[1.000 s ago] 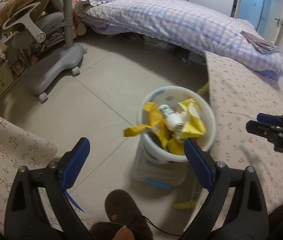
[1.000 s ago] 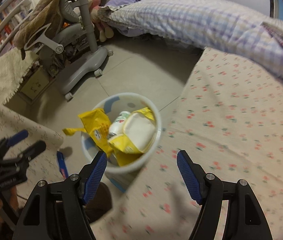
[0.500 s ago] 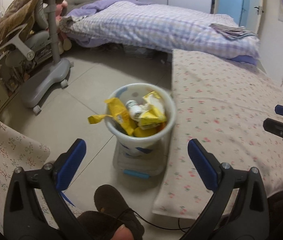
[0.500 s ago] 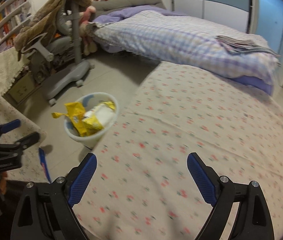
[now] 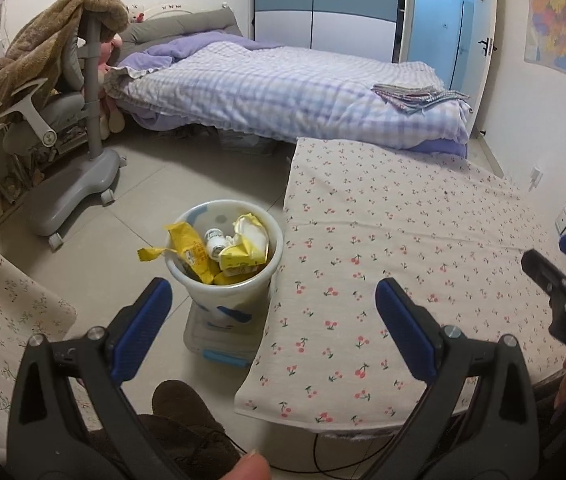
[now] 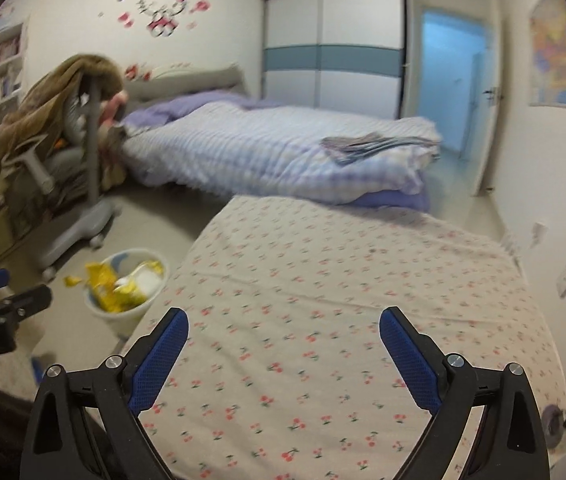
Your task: Collect trash
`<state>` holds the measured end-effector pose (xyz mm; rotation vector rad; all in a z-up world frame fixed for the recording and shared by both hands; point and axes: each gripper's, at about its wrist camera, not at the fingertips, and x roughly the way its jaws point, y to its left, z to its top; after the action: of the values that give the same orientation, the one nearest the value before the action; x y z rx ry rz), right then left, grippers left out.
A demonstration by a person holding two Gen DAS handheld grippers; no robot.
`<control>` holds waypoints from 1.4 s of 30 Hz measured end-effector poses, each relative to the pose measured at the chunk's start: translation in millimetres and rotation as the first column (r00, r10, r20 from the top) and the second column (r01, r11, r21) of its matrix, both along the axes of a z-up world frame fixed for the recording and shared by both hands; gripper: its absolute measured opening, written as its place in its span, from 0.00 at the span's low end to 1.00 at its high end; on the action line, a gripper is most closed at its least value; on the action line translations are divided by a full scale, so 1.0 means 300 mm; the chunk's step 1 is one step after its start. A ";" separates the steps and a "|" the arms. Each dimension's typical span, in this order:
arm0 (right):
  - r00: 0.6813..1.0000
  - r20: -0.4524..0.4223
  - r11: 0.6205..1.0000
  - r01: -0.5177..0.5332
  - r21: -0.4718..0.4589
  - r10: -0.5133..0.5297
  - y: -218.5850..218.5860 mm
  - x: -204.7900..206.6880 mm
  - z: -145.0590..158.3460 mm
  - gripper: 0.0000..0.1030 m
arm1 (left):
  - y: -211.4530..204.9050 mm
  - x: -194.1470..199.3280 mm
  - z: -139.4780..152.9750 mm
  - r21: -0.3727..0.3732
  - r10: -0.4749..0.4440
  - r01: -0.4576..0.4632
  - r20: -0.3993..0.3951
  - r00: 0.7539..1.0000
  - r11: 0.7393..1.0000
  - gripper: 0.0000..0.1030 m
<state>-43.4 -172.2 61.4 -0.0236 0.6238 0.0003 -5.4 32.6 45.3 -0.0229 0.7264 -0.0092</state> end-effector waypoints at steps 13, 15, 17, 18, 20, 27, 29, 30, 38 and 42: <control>0.999 -0.046 0.999 0.010 0.034 -0.008 -0.015 -0.001 -0.069 0.96 | -0.044 -0.023 -0.045 0.042 0.034 -0.035 0.032 0.999 0.998 0.98; 0.999 -0.040 1.000 0.001 0.029 0.000 -0.005 -0.006 -0.066 0.96 | -0.048 -0.027 -0.042 0.041 0.031 -0.032 0.036 0.999 0.999 0.98; 0.999 -0.034 1.000 -0.005 0.027 0.006 0.001 -0.009 -0.063 0.96 | -0.050 -0.029 -0.042 0.044 0.028 -0.030 0.040 0.999 0.999 0.98; 0.999 -0.034 1.000 -0.006 0.028 0.007 0.003 -0.010 -0.062 0.96 | -0.051 -0.029 -0.043 0.045 0.029 -0.031 0.040 0.999 0.998 0.98; 0.999 -0.035 0.999 -0.006 0.035 0.007 0.004 -0.007 -0.063 0.96 | -0.050 -0.029 -0.044 0.044 0.030 -0.032 0.039 0.999 0.999 0.98; 0.999 -0.038 0.999 -0.007 0.040 0.008 0.008 -0.008 -0.065 0.96 | -0.044 -0.028 -0.046 0.033 0.030 -0.032 0.033 0.999 0.999 0.98; 0.999 -0.041 0.999 -0.006 0.039 0.008 0.009 -0.006 -0.066 0.96 | -0.045 -0.029 -0.046 0.030 0.027 -0.028 0.034 0.999 0.999 0.98; 0.999 -0.041 0.999 -0.003 0.039 0.005 0.008 -0.008 -0.067 0.96 | -0.046 -0.030 -0.047 0.029 0.026 -0.027 0.033 0.999 0.999 0.98; 0.999 -0.050 0.999 0.001 0.050 0.001 0.009 -0.005 -0.073 0.96 | -0.046 -0.029 -0.047 0.026 0.025 -0.025 0.031 0.999 0.999 0.98; 0.999 -0.051 0.999 0.002 0.052 0.001 0.009 -0.005 -0.075 0.96 | -0.047 -0.027 -0.046 0.027 0.025 -0.026 0.030 0.999 0.999 0.98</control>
<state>-45.0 -169.3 39.0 0.0270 0.6743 0.0167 -13.5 18.4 31.4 -0.0058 0.6962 0.0243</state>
